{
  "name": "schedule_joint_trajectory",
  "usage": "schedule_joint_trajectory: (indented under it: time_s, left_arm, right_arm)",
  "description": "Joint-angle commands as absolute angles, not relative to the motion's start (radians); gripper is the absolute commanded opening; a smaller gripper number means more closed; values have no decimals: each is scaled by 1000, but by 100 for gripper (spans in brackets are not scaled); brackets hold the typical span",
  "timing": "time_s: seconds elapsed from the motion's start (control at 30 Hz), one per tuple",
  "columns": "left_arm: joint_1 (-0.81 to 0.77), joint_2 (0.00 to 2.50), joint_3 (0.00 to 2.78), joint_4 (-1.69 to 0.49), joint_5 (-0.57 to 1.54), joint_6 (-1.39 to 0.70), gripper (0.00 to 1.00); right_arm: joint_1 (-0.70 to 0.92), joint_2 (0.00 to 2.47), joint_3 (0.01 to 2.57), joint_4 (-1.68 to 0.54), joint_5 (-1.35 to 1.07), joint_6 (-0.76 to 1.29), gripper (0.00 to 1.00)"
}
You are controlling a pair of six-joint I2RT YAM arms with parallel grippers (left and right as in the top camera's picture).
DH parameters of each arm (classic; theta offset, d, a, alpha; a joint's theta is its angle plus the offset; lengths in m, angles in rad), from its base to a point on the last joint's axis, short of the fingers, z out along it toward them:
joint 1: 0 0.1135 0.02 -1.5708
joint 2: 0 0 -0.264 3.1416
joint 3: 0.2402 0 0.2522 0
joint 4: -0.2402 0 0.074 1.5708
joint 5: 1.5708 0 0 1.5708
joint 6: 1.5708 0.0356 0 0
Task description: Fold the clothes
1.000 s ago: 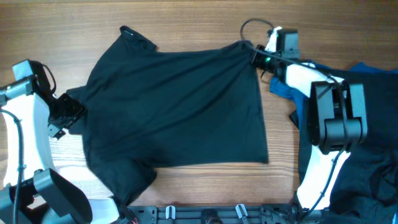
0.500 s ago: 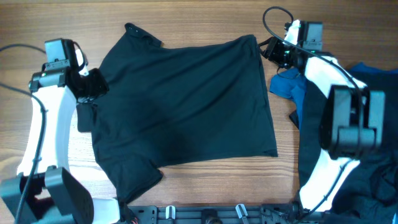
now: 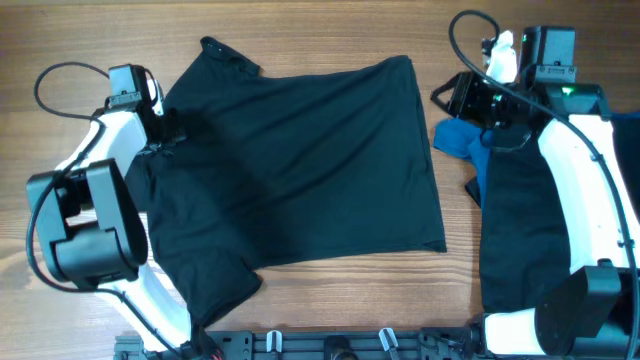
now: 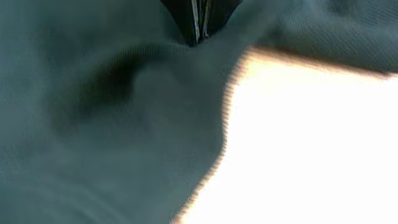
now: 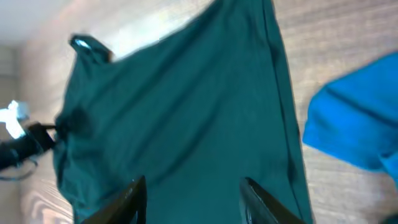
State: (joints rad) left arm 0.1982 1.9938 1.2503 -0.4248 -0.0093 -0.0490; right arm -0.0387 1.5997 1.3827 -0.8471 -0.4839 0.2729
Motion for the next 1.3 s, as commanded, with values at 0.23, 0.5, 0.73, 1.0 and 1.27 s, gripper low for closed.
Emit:
schedule_joint_trajectory:
  time_s: [0.23,0.5,0.73,1.0,1.27]
  left_arm:
    - [330,2074,1299,-198,-49,-66,4]
    - [329,2047,1651,-595,-4,-60,20]
    - [336,1805,1733,-1167,-4,-165,16]
    - [332,1694,1610,-1515,114,-215,16]
    - [162,1568,1206,-1317,123,-288,12]
  right_arm:
    - [74,1621,1299,-842,-287,236,52]
    - [76,1691,1297,-949,-260,241,55]
    - [76,1696,1288,-1018,-271,262,62]
    - [76,1632,1287,-1160,-270,300,66]
    - [76,1633,1280,-1182,-270,314,70]
